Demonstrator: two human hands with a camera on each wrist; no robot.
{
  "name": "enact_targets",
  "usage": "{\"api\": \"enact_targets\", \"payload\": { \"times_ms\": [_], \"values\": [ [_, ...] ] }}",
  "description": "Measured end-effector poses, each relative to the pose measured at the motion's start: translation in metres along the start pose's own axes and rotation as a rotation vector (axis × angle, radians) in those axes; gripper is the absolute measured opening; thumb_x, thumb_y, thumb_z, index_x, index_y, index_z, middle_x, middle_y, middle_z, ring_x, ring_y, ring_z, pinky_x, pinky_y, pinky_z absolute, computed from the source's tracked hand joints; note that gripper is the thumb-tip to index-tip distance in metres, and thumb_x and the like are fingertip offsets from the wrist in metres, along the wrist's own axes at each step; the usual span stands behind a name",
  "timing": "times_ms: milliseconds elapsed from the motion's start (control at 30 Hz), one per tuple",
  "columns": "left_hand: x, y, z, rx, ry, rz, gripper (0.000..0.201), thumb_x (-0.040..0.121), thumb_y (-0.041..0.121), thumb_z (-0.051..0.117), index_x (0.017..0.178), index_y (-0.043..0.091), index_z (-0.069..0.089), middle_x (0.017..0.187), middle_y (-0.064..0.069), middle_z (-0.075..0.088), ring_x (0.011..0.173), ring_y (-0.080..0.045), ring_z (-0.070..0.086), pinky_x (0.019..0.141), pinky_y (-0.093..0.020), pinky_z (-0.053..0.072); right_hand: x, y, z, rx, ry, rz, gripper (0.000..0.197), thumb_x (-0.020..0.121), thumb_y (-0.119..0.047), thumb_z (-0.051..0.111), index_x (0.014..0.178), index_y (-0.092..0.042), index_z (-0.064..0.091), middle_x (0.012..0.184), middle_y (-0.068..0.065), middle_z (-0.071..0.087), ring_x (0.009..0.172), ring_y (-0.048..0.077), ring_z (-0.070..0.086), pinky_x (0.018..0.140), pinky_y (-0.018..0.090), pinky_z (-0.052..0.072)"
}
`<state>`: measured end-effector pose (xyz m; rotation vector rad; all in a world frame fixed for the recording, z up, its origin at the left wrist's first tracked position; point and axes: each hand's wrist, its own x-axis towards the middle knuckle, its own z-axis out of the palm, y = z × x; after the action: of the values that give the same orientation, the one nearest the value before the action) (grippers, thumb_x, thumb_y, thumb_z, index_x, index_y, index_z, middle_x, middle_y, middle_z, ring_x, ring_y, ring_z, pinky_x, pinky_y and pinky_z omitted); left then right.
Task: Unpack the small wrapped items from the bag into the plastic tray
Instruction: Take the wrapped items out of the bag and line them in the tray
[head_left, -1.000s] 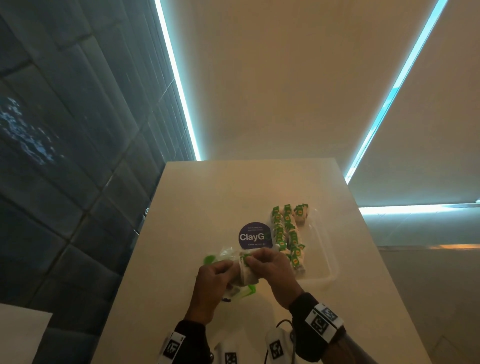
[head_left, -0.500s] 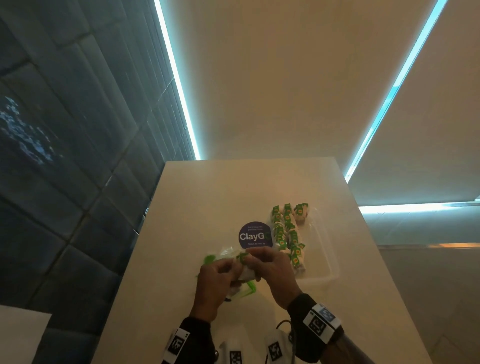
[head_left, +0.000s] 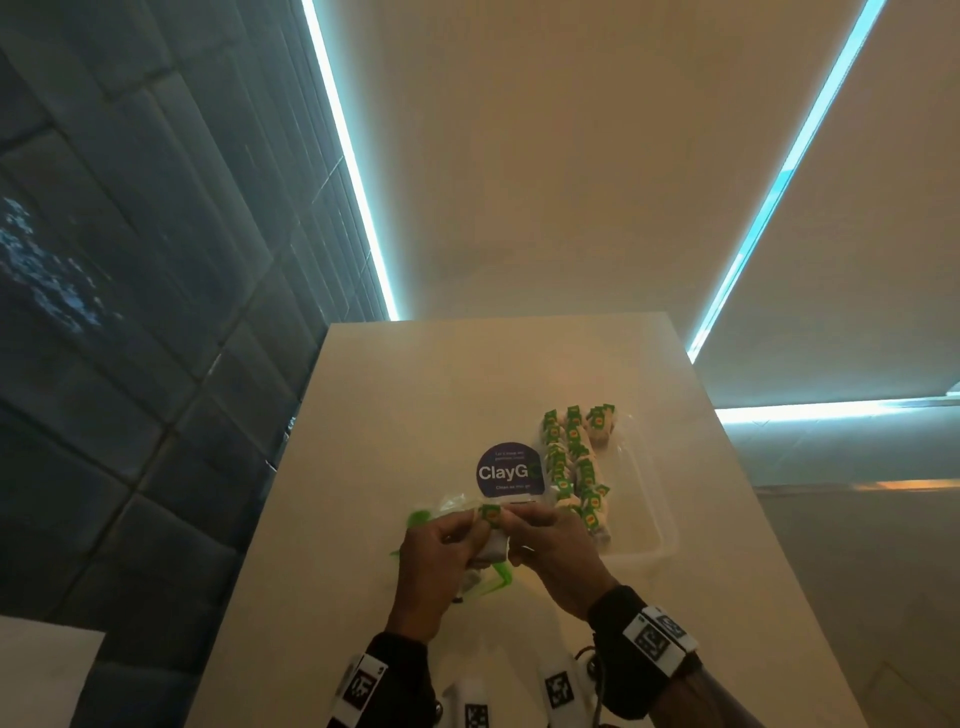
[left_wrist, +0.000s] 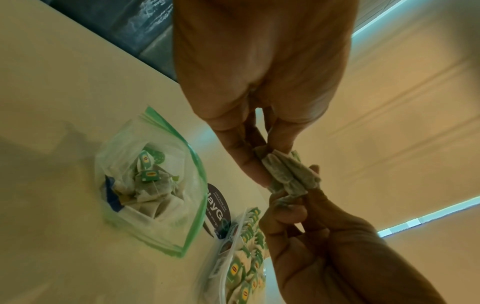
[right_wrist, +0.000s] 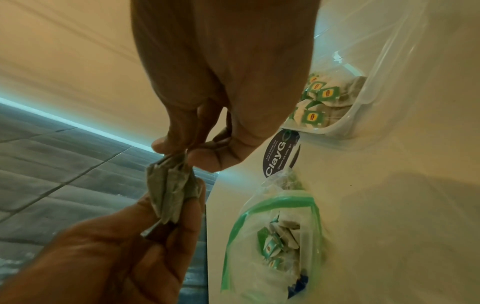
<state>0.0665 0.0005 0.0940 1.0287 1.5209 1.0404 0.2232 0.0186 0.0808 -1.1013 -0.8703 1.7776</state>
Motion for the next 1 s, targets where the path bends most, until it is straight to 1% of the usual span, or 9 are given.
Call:
{"api": "enact_targets", "payload": {
  "times_ms": [67, 133, 267, 433, 567, 633, 733, 833, 1000],
  "values": [
    [0.003, -0.001, 0.002, -0.013, 0.011, 0.004, 0.015, 0.084, 0.015, 0.074, 0.099, 0.015, 0.075, 0.091, -0.003, 0.076, 0.082, -0.014, 0.073, 0.07, -0.03, 0.061, -0.001, 0.0, -0.005, 0.039, -0.048, 0.027, 0.03, 0.092, -0.019, 0.063, 0.112, 0.003, 0.069, 0.111, 0.03, 0.063, 0.089, 0.033, 0.057, 0.08, 0.042, 0.048],
    [0.005, -0.001, 0.006, -0.013, -0.002, 0.005, 0.014, 0.082, 0.015, 0.075, 0.096, 0.015, 0.073, 0.091, -0.003, 0.075, 0.086, -0.017, 0.072, 0.074, -0.035, 0.061, -0.003, -0.001, -0.008, 0.067, -0.054, 0.045, 0.034, 0.09, -0.022, 0.065, 0.11, 0.006, 0.067, 0.11, 0.033, 0.06, 0.094, 0.037, 0.055, 0.083, 0.046, 0.046],
    [0.008, 0.001, 0.016, 0.013, -0.045, 0.031, 0.012, 0.081, 0.011, 0.075, 0.092, 0.011, 0.072, 0.088, -0.005, 0.075, 0.085, -0.019, 0.072, 0.076, -0.037, 0.061, -0.008, -0.014, -0.013, 0.004, 0.013, 0.038, 0.024, 0.081, -0.022, 0.069, 0.091, 0.0, 0.073, 0.089, 0.015, 0.066, 0.073, 0.023, 0.056, 0.06, 0.029, 0.046],
    [0.009, 0.007, 0.031, -0.019, -0.084, 0.013, 0.016, 0.082, 0.007, 0.074, 0.095, 0.017, 0.071, 0.089, -0.004, 0.075, 0.085, -0.019, 0.072, 0.069, -0.034, 0.061, 0.0, -0.034, -0.035, -0.266, 0.11, -0.033, 0.018, 0.086, -0.019, 0.071, 0.093, -0.002, 0.074, 0.082, 0.014, 0.069, 0.056, 0.016, 0.053, 0.046, 0.024, 0.045],
    [0.009, 0.003, 0.03, -0.016, -0.098, -0.019, 0.017, 0.084, 0.008, 0.072, 0.096, 0.019, 0.073, 0.088, -0.005, 0.075, 0.081, -0.02, 0.07, 0.069, -0.034, 0.059, 0.021, -0.067, -0.079, -0.362, 0.34, -0.107, 0.014, 0.085, -0.013, 0.072, 0.092, -0.001, 0.074, 0.081, 0.02, 0.07, 0.048, 0.012, 0.052, 0.041, 0.022, 0.044],
    [0.007, -0.005, 0.021, 0.001, -0.097, -0.074, 0.016, 0.084, 0.006, 0.072, 0.094, 0.018, 0.073, 0.087, -0.006, 0.075, 0.077, -0.019, 0.068, 0.066, -0.031, 0.055, 0.038, -0.081, -0.106, -0.329, 0.507, -0.117, 0.019, 0.083, -0.012, 0.074, 0.095, 0.003, 0.073, 0.083, 0.025, 0.069, 0.049, 0.017, 0.051, 0.04, 0.024, 0.043],
    [0.003, -0.019, 0.007, 0.018, -0.058, -0.156, 0.013, 0.084, 0.01, 0.073, 0.089, 0.022, 0.075, 0.084, -0.004, 0.076, 0.07, -0.02, 0.065, 0.06, -0.032, 0.051, 0.062, -0.093, -0.124, -0.218, 0.633, -0.07, 0.025, 0.083, -0.013, 0.075, 0.102, 0.003, 0.071, 0.09, 0.025, 0.069, 0.06, 0.024, 0.055, 0.049, 0.031, 0.048],
    [0.006, -0.022, 0.007, 0.031, -0.023, -0.177, 0.011, 0.086, 0.013, 0.071, 0.09, 0.022, 0.075, 0.082, -0.004, 0.076, 0.067, -0.02, 0.064, 0.058, -0.033, 0.049, 0.077, -0.098, -0.114, -0.158, 0.607, -0.015, 0.022, 0.084, -0.012, 0.074, 0.101, 0.001, 0.069, 0.09, 0.021, 0.068, 0.063, 0.024, 0.057, 0.054, 0.033, 0.049],
    [0.019, -0.009, 0.024, 0.021, -0.018, -0.125, 0.009, 0.086, 0.007, 0.069, 0.091, 0.014, 0.073, 0.079, -0.014, 0.073, 0.067, -0.016, 0.063, 0.057, -0.03, 0.048, 0.082, -0.088, -0.093, -0.051, 0.426, 0.155, 0.03, 0.083, -0.011, 0.073, 0.108, 0.005, 0.066, 0.095, 0.019, 0.068, 0.073, 0.028, 0.056, 0.059, 0.032, 0.046]
  ]
}}
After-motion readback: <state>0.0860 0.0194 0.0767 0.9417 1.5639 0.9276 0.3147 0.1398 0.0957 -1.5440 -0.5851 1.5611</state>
